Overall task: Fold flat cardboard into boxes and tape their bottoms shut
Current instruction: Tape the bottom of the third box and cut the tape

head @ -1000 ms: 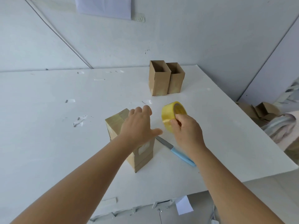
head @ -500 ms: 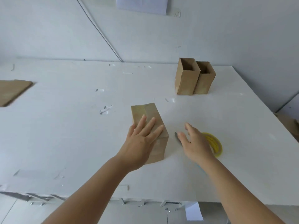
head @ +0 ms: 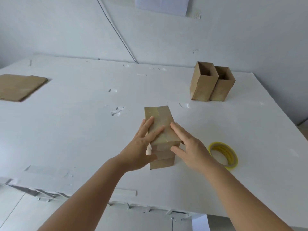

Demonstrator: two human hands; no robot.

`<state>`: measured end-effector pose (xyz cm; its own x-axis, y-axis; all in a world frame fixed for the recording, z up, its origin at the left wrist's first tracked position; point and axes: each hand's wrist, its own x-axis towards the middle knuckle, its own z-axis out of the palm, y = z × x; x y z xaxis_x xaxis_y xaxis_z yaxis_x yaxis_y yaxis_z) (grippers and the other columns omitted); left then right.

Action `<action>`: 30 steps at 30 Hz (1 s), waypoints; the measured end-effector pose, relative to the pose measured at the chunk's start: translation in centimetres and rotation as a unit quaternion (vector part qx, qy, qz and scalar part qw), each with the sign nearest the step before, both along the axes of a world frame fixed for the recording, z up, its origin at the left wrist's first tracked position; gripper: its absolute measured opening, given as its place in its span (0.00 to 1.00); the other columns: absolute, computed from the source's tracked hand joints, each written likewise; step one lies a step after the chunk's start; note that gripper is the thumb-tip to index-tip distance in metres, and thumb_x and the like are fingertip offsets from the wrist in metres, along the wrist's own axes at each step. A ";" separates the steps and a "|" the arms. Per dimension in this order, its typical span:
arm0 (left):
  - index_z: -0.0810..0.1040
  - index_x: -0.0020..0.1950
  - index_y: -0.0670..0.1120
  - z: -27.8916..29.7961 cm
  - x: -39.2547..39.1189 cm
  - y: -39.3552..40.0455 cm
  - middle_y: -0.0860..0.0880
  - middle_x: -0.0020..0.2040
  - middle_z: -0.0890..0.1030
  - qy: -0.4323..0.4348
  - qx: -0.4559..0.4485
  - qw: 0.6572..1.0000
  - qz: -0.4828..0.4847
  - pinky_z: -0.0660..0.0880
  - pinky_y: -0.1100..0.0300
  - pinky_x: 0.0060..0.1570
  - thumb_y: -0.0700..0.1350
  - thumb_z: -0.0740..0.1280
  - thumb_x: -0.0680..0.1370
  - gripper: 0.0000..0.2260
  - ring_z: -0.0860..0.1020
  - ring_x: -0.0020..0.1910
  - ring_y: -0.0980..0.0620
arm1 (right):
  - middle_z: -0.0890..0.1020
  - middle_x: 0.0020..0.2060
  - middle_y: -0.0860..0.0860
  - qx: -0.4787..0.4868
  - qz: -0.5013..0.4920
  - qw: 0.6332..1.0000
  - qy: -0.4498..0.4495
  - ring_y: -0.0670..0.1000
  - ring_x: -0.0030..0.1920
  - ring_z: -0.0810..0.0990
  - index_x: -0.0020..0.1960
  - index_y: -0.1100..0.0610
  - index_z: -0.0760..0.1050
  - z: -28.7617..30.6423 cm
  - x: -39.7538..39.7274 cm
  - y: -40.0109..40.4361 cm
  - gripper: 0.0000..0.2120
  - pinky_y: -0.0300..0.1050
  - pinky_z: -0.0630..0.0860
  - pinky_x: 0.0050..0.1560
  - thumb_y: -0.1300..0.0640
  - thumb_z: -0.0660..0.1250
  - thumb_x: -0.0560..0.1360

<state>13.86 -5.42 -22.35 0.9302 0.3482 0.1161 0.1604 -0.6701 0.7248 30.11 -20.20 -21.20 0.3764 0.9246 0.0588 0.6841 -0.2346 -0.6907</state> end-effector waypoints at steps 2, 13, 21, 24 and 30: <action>0.47 0.75 0.66 0.6 -0.5 0.4 0.64 0.76 0.39 -0.022 -0.112 0.994 0.002 0.60 0.60 0.70 0.52 0.76 0.70 0.46 0.47 0.76 0.62 | 0.61 0.63 0.21 -0.019 -0.005 0.997 0.075 0.32 0.66 0.65 0.73 0.32 0.54 0.9 0.0 -0.1 0.37 0.24 0.62 0.61 0.45 0.70 0.70; 0.53 0.77 0.51 3.5 4.3 2.1 0.51 0.68 0.70 0.050 -0.150 0.973 0.170 0.68 0.71 0.53 0.49 0.59 0.81 0.26 0.74 0.59 0.57 | 0.70 0.64 0.52 -0.140 -0.048 0.989 0.032 0.52 0.57 0.74 0.65 0.54 0.62 4.5 0.9 7.7 0.16 0.44 0.67 0.52 0.49 0.51 0.81; 0.68 0.66 0.64 6.0 3.6 3.2 0.57 0.61 0.73 -0.119 -0.197 0.953 0.195 0.73 0.63 0.56 0.43 0.67 0.71 0.27 0.73 0.60 0.60 | 0.81 0.54 0.44 0.074 -0.119 0.951 0.274 0.46 0.53 0.81 0.59 0.51 0.72 5.1 1.4 8.1 0.15 0.53 0.76 0.59 0.54 0.66 0.72; 0.69 0.60 0.60 7.5 3.6 3.4 0.57 0.61 0.73 -0.187 -0.165 0.948 0.197 0.71 0.64 0.58 0.40 0.69 0.71 0.23 0.71 0.61 0.65 | 0.80 0.55 0.45 0.163 -0.167 0.916 0.326 0.44 0.55 0.80 0.56 0.50 0.71 5.9 1.0 8.2 0.23 0.50 0.76 0.58 0.43 0.71 0.64; 0.71 0.55 0.53 7.6 4.3 2.2 0.56 0.56 0.78 -0.231 -0.281 0.897 0.250 0.76 0.55 0.58 0.51 0.75 0.65 0.22 0.76 0.59 0.60 | 0.77 0.48 0.42 0.239 -0.231 0.910 0.250 0.38 0.44 0.80 0.48 0.46 0.67 6.0 -1.3 8.3 0.19 0.26 0.71 0.32 0.47 0.75 0.67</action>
<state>18.12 -3.24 -14.80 0.5385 0.8333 0.1248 -0.0663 -0.1058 0.9922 28.80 -11.88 -15.21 0.8078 0.5754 0.1278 0.1622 -0.0086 -0.9867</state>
